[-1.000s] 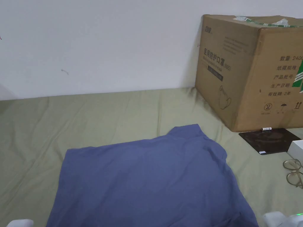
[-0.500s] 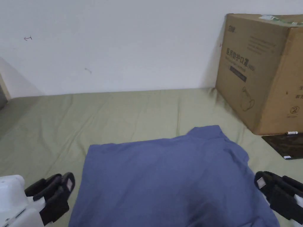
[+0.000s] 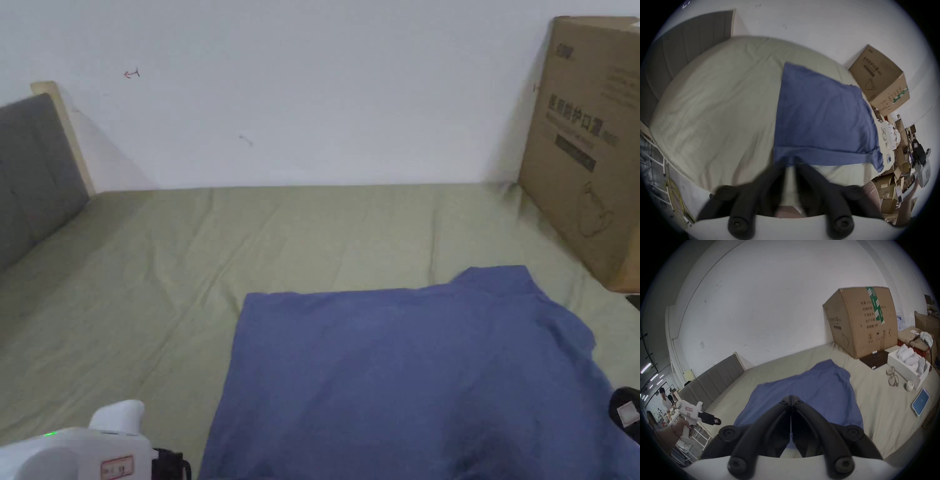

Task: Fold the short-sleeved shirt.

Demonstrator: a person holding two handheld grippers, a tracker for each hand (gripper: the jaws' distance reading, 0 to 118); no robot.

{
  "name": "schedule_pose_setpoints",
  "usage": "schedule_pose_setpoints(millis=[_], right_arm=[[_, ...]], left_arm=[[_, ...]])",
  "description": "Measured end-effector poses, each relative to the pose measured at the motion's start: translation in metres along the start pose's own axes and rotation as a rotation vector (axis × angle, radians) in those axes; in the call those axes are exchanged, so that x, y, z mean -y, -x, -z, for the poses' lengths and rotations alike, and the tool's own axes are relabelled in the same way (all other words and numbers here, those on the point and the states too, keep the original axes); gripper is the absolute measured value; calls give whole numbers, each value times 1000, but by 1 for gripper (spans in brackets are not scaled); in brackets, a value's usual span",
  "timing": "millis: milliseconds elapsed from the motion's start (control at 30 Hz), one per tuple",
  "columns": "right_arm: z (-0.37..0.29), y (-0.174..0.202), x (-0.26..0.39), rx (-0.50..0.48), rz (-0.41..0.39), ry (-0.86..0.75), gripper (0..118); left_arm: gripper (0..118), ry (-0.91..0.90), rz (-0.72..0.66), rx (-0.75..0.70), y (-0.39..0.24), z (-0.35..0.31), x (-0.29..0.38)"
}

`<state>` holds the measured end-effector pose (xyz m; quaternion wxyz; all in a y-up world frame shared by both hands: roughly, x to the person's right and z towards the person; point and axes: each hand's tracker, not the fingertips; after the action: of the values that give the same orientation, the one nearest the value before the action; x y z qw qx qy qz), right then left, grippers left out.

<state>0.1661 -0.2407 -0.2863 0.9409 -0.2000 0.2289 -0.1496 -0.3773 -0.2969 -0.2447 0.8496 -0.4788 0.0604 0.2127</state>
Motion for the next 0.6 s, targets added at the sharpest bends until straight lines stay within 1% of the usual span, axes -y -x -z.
schedule_pose_setpoints(millis=[33,67,100,167,200,267,333,367,400,433,467,500,533,567,600], right_arm=[[2,-1,3,3,13,27,0],[3,-2,5,2,24,48,0],[5,-4,8,4,35,63,0],[6,-5,11,9,49,80,0],[7,-6,12,13,53,89,0],[9,-9,13,24,56,111,0],[10,-10,13,35,60,127,0],[11,-10,13,39,67,132,0],[11,-12,12,45,80,136,0],[10,-13,12,51,96,135,0],[10,-15,11,59,113,132,0],[10,-20,11,62,139,134,0],[11,-25,11,57,177,148,0],[13,-30,10,64,207,165,0],[15,-36,11,90,228,183,0]], left_arm=[[45,7,-9,-34,2,10,2],[99,21,-11,-69,5,20,4],[112,44,0,-81,8,30,2],[108,36,12,-85,14,42,-2],[108,53,22,-120,9,59,8],[108,68,43,-129,11,77,9],[109,162,37,-163,11,109,15],[112,144,88,-190,6,111,19],[112,119,146,-197,-2,110,21],[113,140,163,-236,-8,113,20],[110,142,167,-245,-11,115,20],[106,131,155,-232,-12,111,20],[96,123,158,-229,-12,104,22],[77,102,174,-228,-14,96,22],[54,77,207,-231,-17,86,22]])
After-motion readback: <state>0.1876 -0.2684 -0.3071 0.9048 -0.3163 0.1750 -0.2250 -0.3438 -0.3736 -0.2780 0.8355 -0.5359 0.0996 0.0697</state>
